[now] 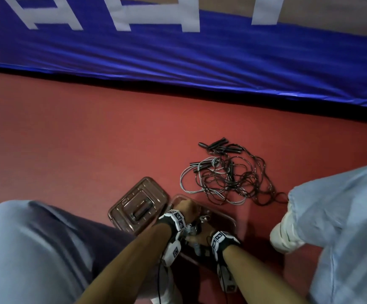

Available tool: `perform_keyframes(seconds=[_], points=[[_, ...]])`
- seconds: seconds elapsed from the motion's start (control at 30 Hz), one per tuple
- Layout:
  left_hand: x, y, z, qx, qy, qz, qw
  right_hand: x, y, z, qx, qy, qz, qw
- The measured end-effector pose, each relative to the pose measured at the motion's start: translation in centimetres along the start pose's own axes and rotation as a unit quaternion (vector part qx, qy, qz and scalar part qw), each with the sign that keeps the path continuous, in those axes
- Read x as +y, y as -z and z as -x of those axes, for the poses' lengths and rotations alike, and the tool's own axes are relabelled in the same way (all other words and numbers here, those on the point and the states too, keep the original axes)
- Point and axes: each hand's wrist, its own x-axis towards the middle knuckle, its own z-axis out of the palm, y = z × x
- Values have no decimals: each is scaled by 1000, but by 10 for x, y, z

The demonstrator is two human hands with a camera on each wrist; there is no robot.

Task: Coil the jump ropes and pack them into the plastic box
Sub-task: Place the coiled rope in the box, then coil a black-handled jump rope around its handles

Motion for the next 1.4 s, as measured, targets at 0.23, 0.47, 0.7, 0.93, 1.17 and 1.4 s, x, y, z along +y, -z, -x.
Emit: perform_keyframes(seconds=[0.23, 0.47, 0.7, 0.93, 1.17, 1.4], points=[[-28, -40, -45, 2, 33, 25, 999, 32, -26, -34, 5, -44, -12, 999], [-29, -35, -30, -7, 33, 7, 999, -3, 14, -1, -20, -50, 23, 998], [5, 29, -20, -52, 56, -36, 996, -25, 97, -17, -28, -62, -4, 998], [8, 76, -39, 55, 73, -62, 994, -23, 155, -57, 158, -43, -19, 986], [-25, 75, -58, 42, 95, -77, 992, 15, 181, -131, 208, -55, 107, 971], [-44, 60, -84, 25, 83, -74, 994, 2, 198, -190, 201, -48, 203, 957]])
